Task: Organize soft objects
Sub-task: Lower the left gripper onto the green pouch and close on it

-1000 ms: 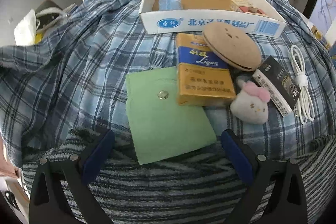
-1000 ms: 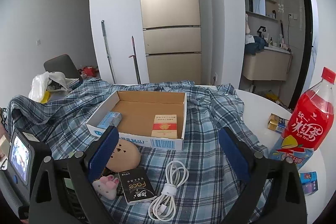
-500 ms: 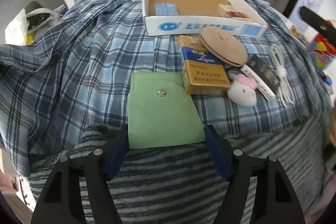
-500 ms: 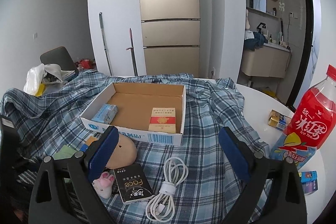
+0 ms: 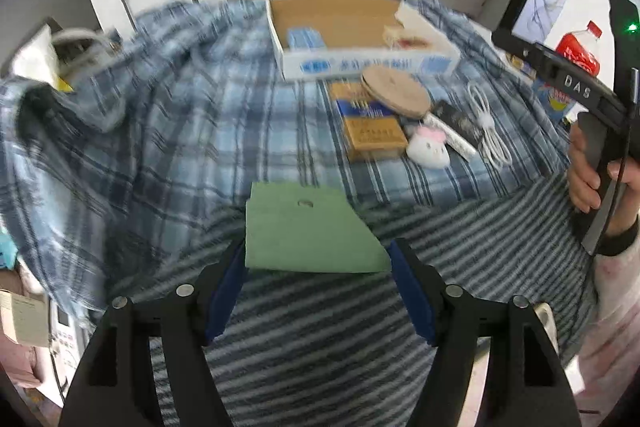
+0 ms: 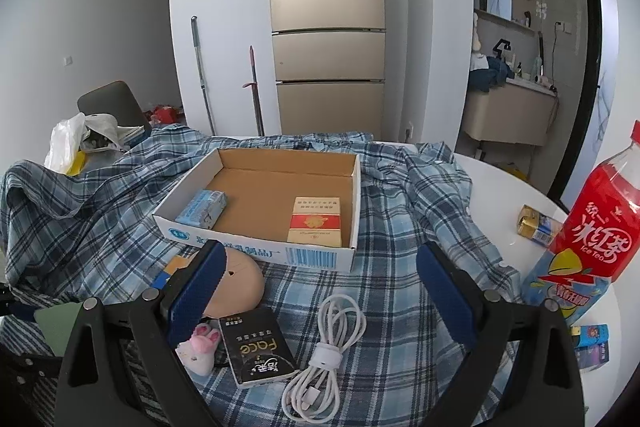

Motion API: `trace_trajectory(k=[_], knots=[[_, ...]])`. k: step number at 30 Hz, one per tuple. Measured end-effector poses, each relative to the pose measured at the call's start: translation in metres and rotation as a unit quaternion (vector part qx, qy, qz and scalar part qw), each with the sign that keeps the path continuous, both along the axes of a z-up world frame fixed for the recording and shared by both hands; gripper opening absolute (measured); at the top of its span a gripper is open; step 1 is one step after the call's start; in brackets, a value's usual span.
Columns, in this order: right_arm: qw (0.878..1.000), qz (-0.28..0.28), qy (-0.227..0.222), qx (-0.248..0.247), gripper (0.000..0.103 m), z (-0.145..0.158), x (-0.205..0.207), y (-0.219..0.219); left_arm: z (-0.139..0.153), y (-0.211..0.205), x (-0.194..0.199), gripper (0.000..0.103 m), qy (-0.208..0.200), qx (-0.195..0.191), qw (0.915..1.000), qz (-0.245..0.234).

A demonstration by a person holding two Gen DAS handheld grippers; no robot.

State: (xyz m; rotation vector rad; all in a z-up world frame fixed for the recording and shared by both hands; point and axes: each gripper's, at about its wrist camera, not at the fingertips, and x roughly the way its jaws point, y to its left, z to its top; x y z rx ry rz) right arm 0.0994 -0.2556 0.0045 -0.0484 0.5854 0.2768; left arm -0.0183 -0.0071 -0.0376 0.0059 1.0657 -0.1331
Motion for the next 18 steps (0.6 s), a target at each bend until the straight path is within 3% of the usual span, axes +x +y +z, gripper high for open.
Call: trace_trajectory(k=[1,4,10,18], knots=[[1.0,0.0,0.0,-0.001,0.096,0.0,0.0,0.001,-0.001,-0.001,0.001,0.083,-0.001,0.0,1.0,0.003],[1.0,0.001,0.0,-0.005,0.096,-0.002,-0.001,0.003,-0.005,-0.006,0.004,0.084,0.001,0.001,1.0,-0.001],[1.0,0.008,0.002,-0.003,0.096,-0.002,-0.001,0.002,-0.012,-0.018,0.01,0.084,-0.037,0.067,0.9971,0.002],[1.0,0.008,0.006,-0.004,0.096,-0.004,0.0,0.001,-0.023,-0.011,0.027,0.084,-0.029,0.053,0.9981,0.009]])
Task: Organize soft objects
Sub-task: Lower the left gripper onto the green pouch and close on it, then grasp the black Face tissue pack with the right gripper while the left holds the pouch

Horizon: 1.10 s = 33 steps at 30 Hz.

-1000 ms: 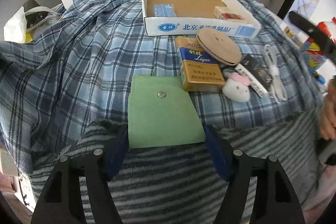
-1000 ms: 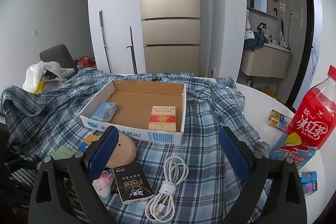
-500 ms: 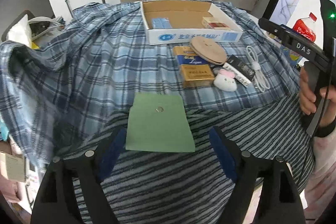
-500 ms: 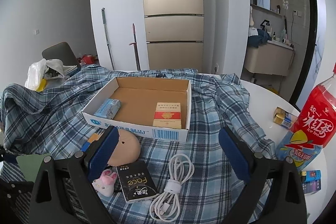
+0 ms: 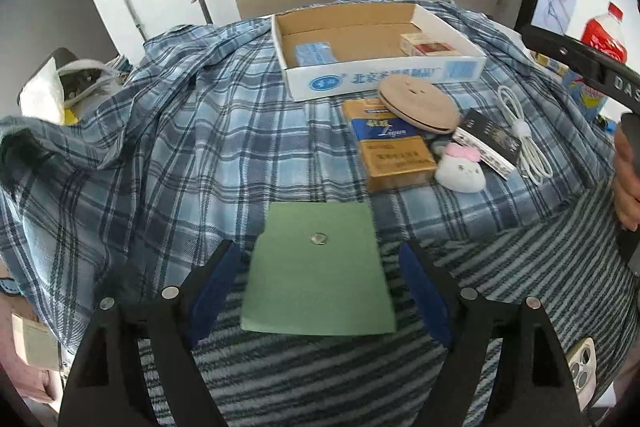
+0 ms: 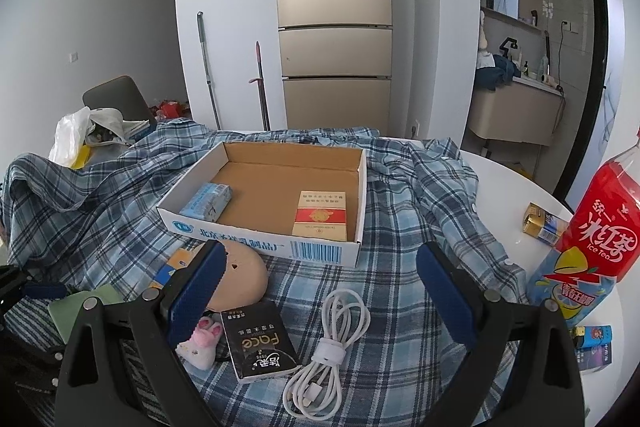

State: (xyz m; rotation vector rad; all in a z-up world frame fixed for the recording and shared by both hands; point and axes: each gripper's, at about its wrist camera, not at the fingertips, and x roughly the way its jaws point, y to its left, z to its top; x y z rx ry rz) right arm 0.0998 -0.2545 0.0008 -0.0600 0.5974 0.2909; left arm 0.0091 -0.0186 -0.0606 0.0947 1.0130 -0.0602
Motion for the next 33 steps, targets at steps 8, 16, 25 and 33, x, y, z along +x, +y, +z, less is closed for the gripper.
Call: trace_trajectory(k=[8,16,25,33], knots=[[1.0,0.006,0.001,-0.006,0.096,-0.003,0.0,0.003,-0.015,-0.001,0.015,0.084,0.044,-0.014,0.9988,-0.013],[1.0,0.004,0.008,0.002,0.096,-0.004,0.003,0.0,-0.015,0.003,0.008,0.071,0.023,-0.026,0.9992,-0.02],[0.999,0.04,0.028,0.021,0.096,-0.009,0.008,0.002,0.002,0.013,-0.019,0.071,-0.081,-0.052,0.995,-0.028],[0.985,0.121,0.124,0.027,0.076,-0.029,0.019,0.017,0.011,0.019,-0.033,0.071,-0.133,-0.068,0.9885,-0.024]])
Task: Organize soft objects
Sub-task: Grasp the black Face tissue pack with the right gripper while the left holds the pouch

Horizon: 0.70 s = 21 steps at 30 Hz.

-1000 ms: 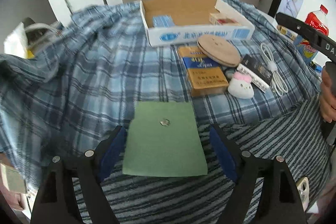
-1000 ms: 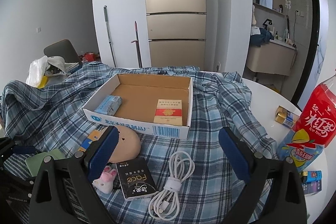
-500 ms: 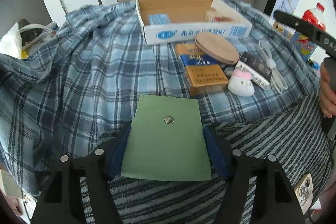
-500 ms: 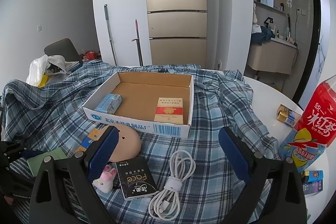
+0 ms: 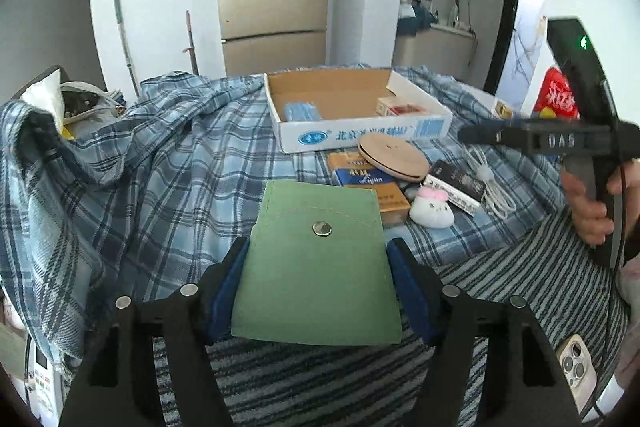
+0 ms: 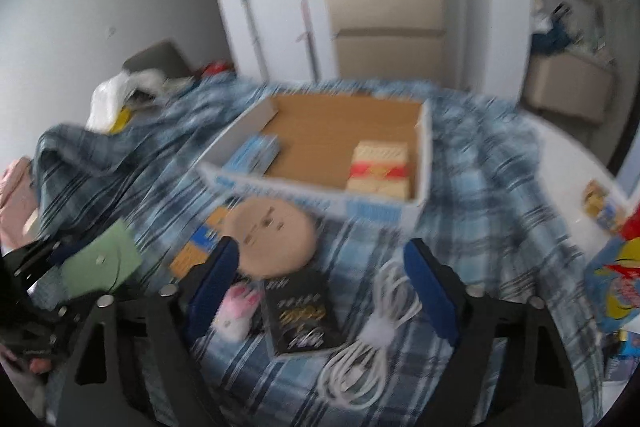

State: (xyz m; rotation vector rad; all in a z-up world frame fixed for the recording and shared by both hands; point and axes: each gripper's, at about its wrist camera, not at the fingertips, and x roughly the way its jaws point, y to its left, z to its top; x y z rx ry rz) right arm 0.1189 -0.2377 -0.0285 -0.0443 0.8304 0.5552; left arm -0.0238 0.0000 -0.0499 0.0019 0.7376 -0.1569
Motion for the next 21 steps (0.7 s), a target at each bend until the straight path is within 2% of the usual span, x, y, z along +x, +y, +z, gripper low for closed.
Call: trace_trajectory(k=[3,7,10,16,18,21], knots=[[0.999,0.012,0.019,-0.025,0.071,-0.011,0.0,0.008,0.004,0.004,-0.005,0.071,-0.019,-0.01,0.9998,0.006],[0.997,0.028,0.038,-0.065,0.069,-0.026,0.001,0.022,0.007,0.003,-0.009,0.071,-0.035,-0.002,0.9993,0.014],[0.994,0.024,0.051,-0.091,0.062,-0.037,0.003,0.027,0.008,0.003,-0.011,0.071,-0.04,0.002,0.999,0.018],[0.991,0.031,0.071,-0.11,0.057,-0.048,0.009,0.031,0.008,0.007,-0.011,0.071,-0.038,-0.019,0.9991,0.005],[0.991,0.031,0.072,-0.113,0.048,-0.049,0.009,0.033,0.008,0.008,-0.011,0.071,-0.038,-0.021,0.999,0.011],[0.991,0.034,0.071,-0.112,0.046,-0.049,0.008,0.032,0.009,0.009,-0.013,0.071,-0.043,-0.023,0.9988,0.011]])
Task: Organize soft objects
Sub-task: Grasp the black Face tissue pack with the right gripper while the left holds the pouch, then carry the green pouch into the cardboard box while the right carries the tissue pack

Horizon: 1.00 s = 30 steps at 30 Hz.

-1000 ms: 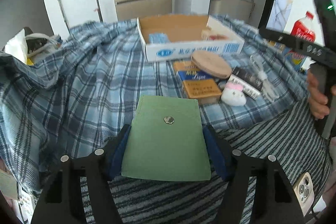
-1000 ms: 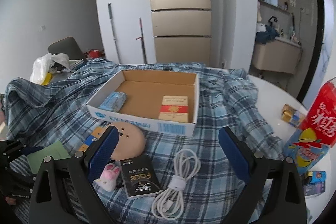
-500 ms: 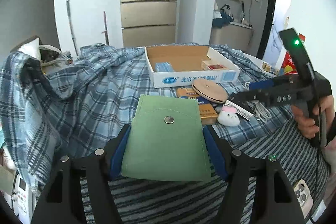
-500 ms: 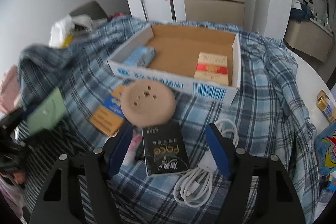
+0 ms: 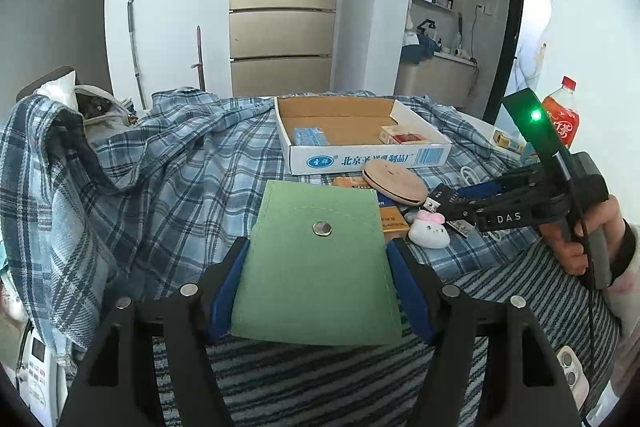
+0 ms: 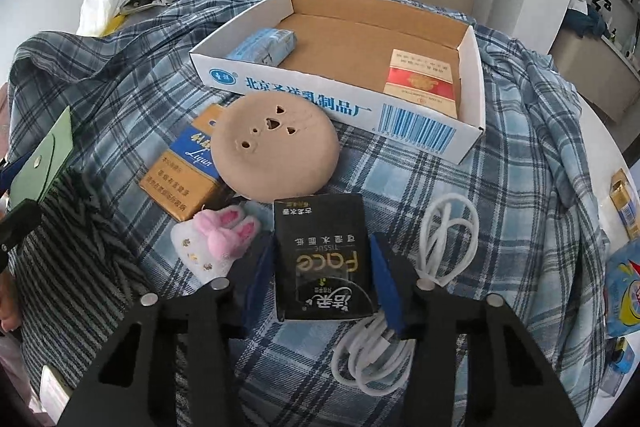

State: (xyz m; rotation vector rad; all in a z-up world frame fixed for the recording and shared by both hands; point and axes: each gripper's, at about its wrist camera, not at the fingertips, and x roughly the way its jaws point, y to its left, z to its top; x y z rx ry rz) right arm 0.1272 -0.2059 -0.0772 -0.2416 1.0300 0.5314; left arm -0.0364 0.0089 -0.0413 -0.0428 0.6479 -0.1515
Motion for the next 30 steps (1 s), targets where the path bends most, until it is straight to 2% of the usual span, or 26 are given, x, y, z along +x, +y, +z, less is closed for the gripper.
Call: trace_trajectory(k=[5,10,15,20,23,30], knots=[[1.0,0.011,-0.023,0.016,0.045,0.009,-0.007,-0.002,0.01,-0.002,-0.009,0.071,-0.022,0.004,0.9997,0.005],[0.997,0.01,-0.075,0.028,0.045,0.024,-0.019,-0.004,0.038,-0.003,-0.023,0.071,-0.064,0.015,0.9977,0.015],[0.991,-0.006,-0.122,0.063,0.045,0.043,-0.026,-0.012,0.066,-0.015,-0.02,0.071,-0.098,0.026,0.9948,0.011],[0.98,-0.025,-0.177,0.091,0.045,0.063,-0.034,-0.022,0.093,-0.03,-0.008,0.071,-0.129,0.025,0.9913,0.013],[0.973,-0.043,-0.21,0.085,0.045,0.08,-0.037,-0.025,0.109,-0.038,0.003,0.071,-0.141,0.016,0.9898,0.011],[0.971,-0.08,-0.217,0.069,0.045,0.134,-0.024,-0.029,0.154,-0.061,0.047,0.071,-0.151,-0.005,0.9883,0.021]])
